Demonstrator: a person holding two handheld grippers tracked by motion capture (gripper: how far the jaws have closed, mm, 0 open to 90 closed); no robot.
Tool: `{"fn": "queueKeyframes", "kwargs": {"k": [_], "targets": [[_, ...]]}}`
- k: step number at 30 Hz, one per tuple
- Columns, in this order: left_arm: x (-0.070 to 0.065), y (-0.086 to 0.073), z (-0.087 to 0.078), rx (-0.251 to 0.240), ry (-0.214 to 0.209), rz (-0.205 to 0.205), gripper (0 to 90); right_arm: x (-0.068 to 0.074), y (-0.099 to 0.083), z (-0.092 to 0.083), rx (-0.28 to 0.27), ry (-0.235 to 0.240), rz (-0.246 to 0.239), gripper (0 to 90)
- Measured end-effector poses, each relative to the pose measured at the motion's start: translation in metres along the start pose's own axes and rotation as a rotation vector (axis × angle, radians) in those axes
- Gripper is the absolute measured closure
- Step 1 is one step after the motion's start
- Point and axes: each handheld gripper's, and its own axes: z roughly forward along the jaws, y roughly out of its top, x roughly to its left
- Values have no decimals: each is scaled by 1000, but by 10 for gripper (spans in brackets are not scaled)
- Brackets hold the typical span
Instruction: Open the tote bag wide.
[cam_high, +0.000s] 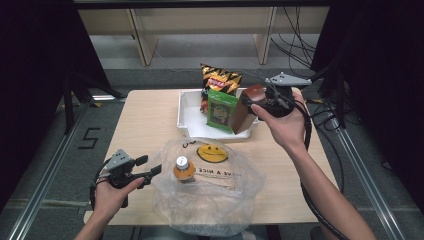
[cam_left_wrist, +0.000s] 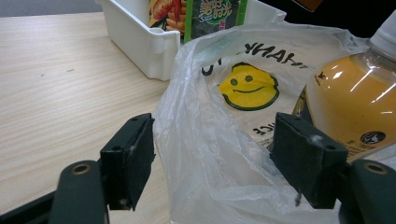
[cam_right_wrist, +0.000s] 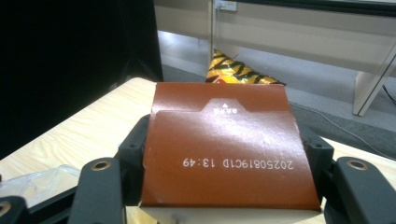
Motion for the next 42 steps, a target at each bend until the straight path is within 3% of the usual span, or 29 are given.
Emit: {"fn": "queueKeyframes", "kwargs": {"k": [5, 6, 10, 15, 19, 21, 23, 26, 34, 35, 42], "targets": [[-1, 0, 0, 1, 4, 0, 295, -1, 0, 2, 12, 2, 43, 382], [-1, 0, 0, 1, 3, 0, 296, -4, 0, 3, 4, -10, 18, 382], [0, 0, 0, 1, 4, 1, 295, -6, 1, 6, 11, -16, 33, 382], [-1, 0, 0, 1, 4, 0, 295, -9, 3, 10, 0, -29, 8, 382], [-1, 0, 0, 1, 1, 2, 296, -9, 4, 13, 15, -41, 27, 382], [-1, 0, 0, 0, 1, 1, 296, -12, 4, 15, 1, -43, 2, 382], [-1, 0, 0, 1, 0, 2, 295, -10, 5, 16, 16, -41, 39, 382], [-1, 0, 0, 1, 0, 2, 295, -13, 5, 19, 3, -52, 20, 382], [-1, 0, 0, 0, 3, 2, 296, -14, 6, 25, 19, -57, 50, 382], [0, 0, 0, -1, 0, 3, 296, -16, 6, 26, 16, -60, 32, 382], [0, 0, 0, -1, -3, 3, 295, -19, 5, 31, 30, -75, 49, 382]]}}
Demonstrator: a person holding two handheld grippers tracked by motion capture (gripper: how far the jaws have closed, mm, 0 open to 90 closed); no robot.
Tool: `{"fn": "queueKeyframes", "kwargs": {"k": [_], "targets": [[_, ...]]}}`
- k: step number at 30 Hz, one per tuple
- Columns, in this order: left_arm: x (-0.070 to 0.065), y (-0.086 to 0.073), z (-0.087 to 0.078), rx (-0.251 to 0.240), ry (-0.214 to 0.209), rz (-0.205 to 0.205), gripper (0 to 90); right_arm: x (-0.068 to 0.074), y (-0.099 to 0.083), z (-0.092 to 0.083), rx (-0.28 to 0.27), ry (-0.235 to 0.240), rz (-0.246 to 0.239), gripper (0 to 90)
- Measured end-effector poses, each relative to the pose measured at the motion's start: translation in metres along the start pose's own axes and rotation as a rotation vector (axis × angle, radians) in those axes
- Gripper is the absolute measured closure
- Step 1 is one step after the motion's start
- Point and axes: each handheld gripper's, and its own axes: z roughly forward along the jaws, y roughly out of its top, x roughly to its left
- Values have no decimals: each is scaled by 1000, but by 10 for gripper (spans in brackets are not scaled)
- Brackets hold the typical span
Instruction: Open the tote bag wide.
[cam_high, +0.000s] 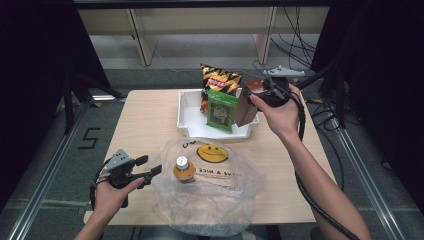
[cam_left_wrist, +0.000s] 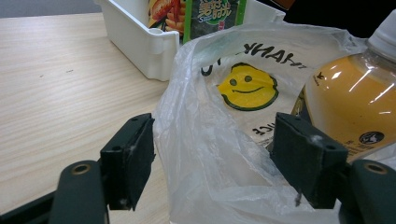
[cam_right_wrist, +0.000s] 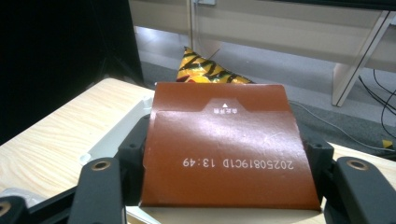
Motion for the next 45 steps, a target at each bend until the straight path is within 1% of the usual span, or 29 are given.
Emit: {"fn": "queueKeyframes", "kwargs": {"k": [3, 5, 8, 9, 10, 11, 12, 14, 15, 16, 17, 18, 20, 21, 23, 26, 27, 28, 29, 30, 31, 33, 34, 35, 38, 39, 45], "targets": [[0, 0, 0, 1, 5, 0, 296, -3, 0, 3, -5, -2, -19, 382], [0, 0, 0, 1, 2, 0, 296, -2, 0, 3, 0, -10, 7, 382], [-1, 0, 1, 0, 3, -9, 296, -3, 0, 6, -5, -14, 13, 382], [-1, 0, 1, 1, 3, -10, 295, -4, 0, 6, 2, -14, 1, 382], [-1, 0, 1, 1, 3, -6, 296, -3, 0, 7, 3, -10, 12, 382], [-1, 0, 0, 0, 1, 1, 295, -4, 0, 7, 8, -13, 8, 382], [-1, 0, 0, 1, 1, 1, 296, -5, 0, 8, 2, -20, -9, 382], [-1, 0, 0, 0, 3, -8, 295, -5, 0, 9, 0, -21, -6, 382], [-1, 0, 1, -2, -3, -9, 295, -5, 1, 10, 8, -21, 7, 382], [-1, 0, 0, 0, 2, -7, 295, -6, 0, 11, 3, -29, -10, 382], [-1, 0, 0, 0, 3, -8, 295, -6, 0, 12, 0, -26, -8, 382], [-1, 0, 0, -1, 2, 1, 295, -7, 0, 13, 4, -25, -6, 382], [-1, 0, 0, 0, 1, 1, 295, -7, 0, 14, 6, -26, 6, 382], [-1, 0, 0, 0, 1, 1, 295, -7, 1, 14, 7, -31, 3, 382], [-1, 0, 0, 0, 1, 1, 295, -6, 1, 15, 10, -33, 17, 382], [-1, 0, 0, 0, 1, 1, 295, -7, 1, 17, 7, -36, 5, 382], [-1, 0, 0, -1, 1, 1, 295, -8, 2, 17, 7, -40, -10, 382], [-1, 0, 0, -1, 1, 0, 295, -7, 2, 17, 11, -42, 9, 382], [-1, 0, 0, -1, 1, 0, 296, -8, 2, 19, 5, -41, -6, 382], [-1, 0, 0, -1, 1, 0, 295, -9, 2, 19, 7, -44, -7, 382], [-1, 0, 0, -1, 0, 1, 295, -8, 2, 19, 14, -43, 8, 382], [-1, 0, 0, 0, 0, 1, 295, -9, 2, 20, 10, -47, 3, 382], [-1, 0, 0, 1, 0, 2, 295, -9, 1, 21, 5, -51, -9, 382], [-1, 0, 0, 0, 0, 1, 295, -8, 2, 21, 13, -49, 9, 382], [-1, 0, 0, 0, 1, 1, 295, -10, 2, 23, 11, -52, -12, 382], [-1, 0, 0, 0, 1, 1, 295, -10, 2, 24, 12, -51, 4, 382], [-1, 0, 0, 0, 1, 1, 295, -11, 2, 26, 16, -62, 9, 382]]}}
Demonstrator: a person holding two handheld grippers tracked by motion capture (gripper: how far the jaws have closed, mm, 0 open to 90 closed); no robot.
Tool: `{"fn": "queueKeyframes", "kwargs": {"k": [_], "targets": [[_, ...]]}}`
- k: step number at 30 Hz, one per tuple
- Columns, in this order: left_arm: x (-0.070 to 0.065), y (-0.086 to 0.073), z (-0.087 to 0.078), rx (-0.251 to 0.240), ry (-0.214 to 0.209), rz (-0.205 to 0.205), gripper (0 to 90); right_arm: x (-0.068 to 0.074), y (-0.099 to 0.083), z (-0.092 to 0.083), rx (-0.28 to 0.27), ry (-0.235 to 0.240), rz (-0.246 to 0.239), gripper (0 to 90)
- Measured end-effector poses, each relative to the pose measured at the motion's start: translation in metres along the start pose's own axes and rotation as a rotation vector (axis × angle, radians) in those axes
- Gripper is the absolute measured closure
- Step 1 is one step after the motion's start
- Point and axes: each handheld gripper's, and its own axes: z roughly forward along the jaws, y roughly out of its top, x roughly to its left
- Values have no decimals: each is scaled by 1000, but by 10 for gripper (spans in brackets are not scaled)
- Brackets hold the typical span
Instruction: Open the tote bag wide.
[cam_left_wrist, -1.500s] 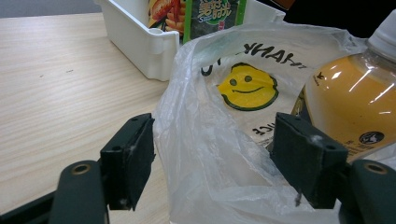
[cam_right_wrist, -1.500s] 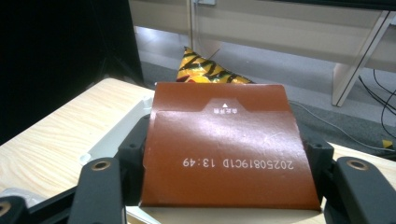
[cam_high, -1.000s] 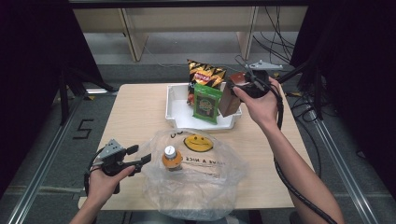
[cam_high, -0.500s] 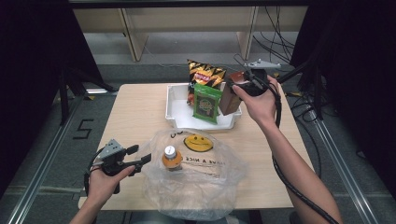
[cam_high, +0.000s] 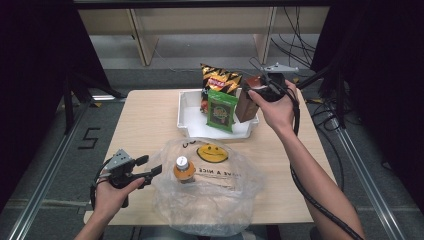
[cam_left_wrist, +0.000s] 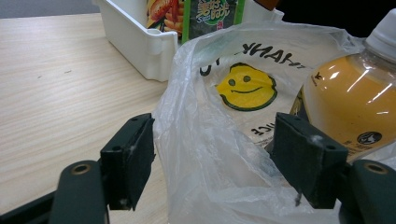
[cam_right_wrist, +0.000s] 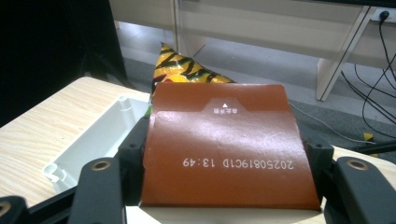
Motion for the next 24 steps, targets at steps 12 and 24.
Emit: {"fn": "queueKeyframes", "kwargs": {"k": [12, 24], "targets": [[0, 0, 0, -2, -6, -4, 295, -2, -2, 9, 9, -14, -4, 382], [0, 0, 0, 0, -1, -9, 295, -4, -3, 18, 12, -30, -7, 382]]}}
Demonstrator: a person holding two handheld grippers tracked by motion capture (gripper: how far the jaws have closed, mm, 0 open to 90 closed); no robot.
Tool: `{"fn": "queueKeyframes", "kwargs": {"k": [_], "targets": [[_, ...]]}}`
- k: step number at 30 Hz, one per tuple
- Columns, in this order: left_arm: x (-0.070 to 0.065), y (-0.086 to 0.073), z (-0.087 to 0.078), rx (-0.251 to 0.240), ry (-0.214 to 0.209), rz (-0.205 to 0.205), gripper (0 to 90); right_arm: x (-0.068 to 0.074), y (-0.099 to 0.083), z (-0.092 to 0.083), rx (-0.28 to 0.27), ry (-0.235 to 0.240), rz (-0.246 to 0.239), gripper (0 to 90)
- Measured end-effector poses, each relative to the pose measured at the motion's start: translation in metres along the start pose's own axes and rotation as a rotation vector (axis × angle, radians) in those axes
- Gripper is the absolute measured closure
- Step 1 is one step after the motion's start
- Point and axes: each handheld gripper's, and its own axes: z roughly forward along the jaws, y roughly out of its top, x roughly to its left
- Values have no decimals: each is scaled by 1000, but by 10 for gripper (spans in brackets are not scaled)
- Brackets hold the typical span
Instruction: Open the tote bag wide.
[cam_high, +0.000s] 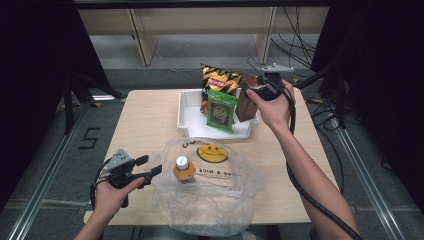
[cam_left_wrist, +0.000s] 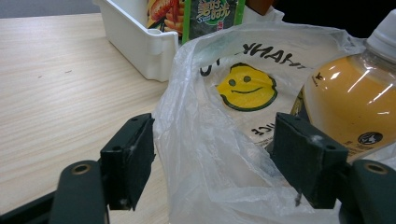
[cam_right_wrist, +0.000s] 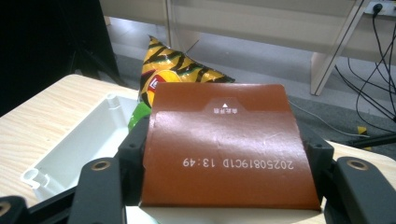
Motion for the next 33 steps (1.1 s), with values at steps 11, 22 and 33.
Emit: {"fn": "queueKeyframes", "kwargs": {"k": [11, 22, 33], "targets": [[0, 0, 0, 1, 0, 0, 296, -3, -1, 9, 7, -18, 15, 381], [1, 0, 0, 2, -1, 10, 295, -2, 0, 19, 25, -38, 34, 381], [1, -1, 1, 2, -5, 9, 296, -3, -3, 28, 36, -49, 51, 380]]}}
